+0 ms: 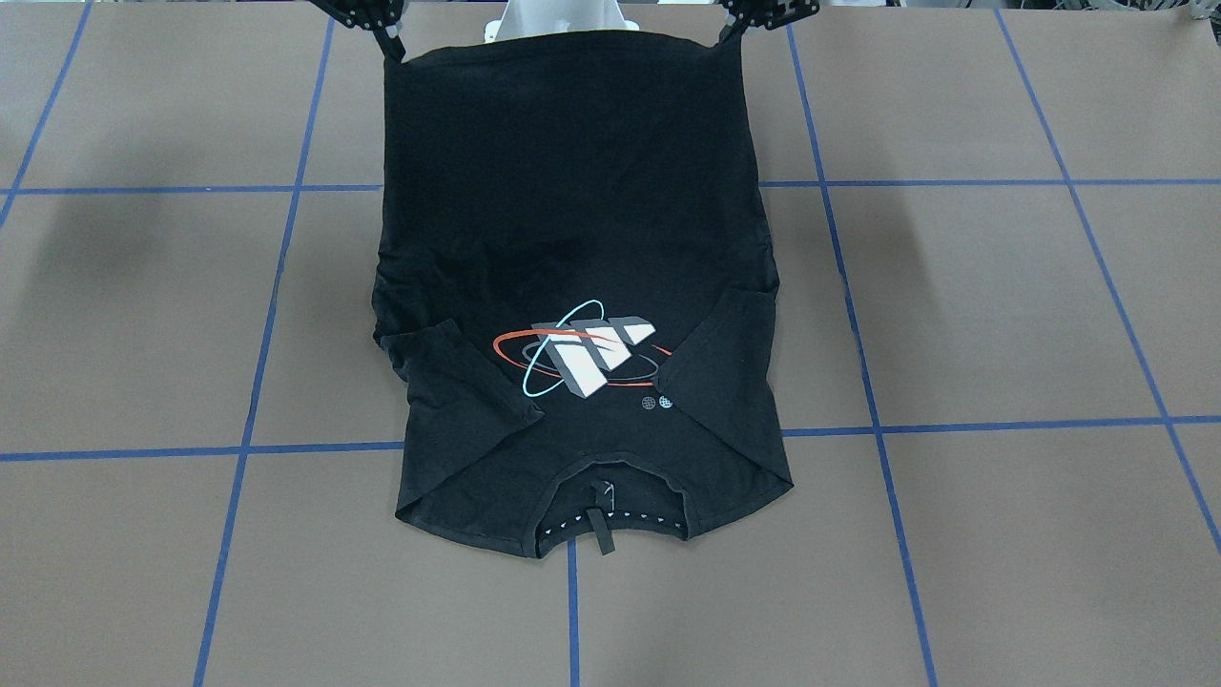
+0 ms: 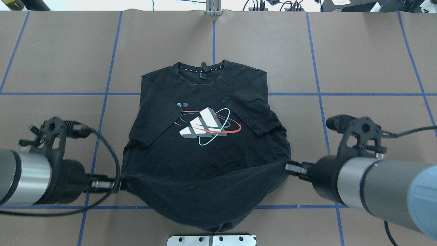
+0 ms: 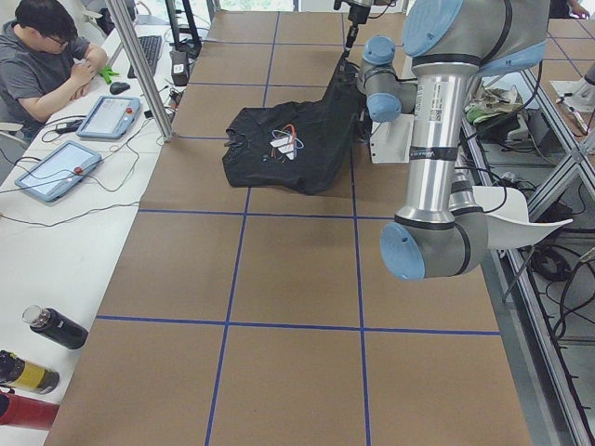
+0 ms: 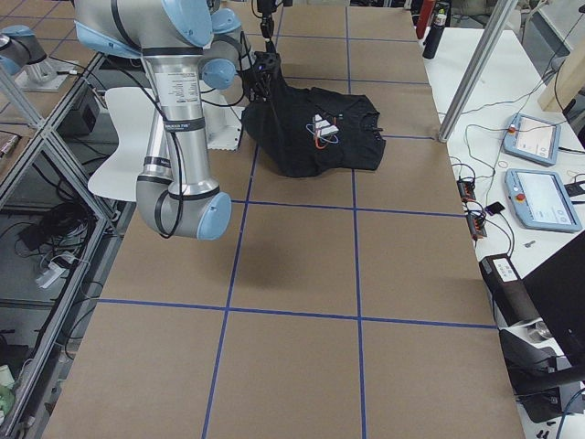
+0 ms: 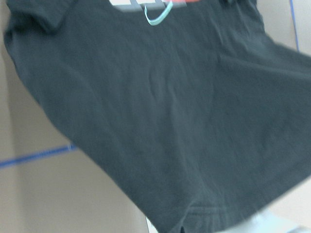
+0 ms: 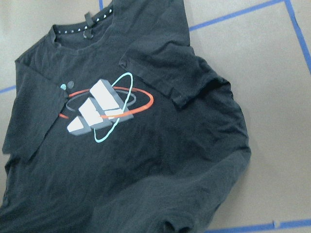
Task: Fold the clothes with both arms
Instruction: 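Lift the hem with both grippers and fold it toward the shirt's neck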
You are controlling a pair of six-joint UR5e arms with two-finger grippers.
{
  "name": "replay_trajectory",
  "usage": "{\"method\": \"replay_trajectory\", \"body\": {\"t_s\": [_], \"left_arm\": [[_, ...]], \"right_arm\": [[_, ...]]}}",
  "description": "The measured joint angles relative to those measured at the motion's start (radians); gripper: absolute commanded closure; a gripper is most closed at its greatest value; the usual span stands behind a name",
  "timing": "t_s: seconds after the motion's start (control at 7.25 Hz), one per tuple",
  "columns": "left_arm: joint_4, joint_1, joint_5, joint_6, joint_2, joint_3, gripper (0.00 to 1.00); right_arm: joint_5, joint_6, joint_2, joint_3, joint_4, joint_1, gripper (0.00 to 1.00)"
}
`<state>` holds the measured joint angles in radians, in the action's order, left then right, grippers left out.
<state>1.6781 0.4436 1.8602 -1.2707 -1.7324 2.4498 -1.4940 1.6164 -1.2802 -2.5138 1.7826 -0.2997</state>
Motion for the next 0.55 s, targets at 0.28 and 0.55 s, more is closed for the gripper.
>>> {"method": "replay_trajectory", "body": {"t_s": [0.28, 0.55], "left_arm": [[-0.001, 0.149, -0.068, 0.043, -0.110, -0.152, 1.00], [0.003, 0.251, -0.119, 0.058, -0.190, -0.260, 1.00]], "right_arm": [[0.014, -0.007, 0.088, 0.171, -0.009, -0.133, 1.00], [0.021, -0.018, 0.125, 0.279, -0.034, -0.232, 1.00]]}}
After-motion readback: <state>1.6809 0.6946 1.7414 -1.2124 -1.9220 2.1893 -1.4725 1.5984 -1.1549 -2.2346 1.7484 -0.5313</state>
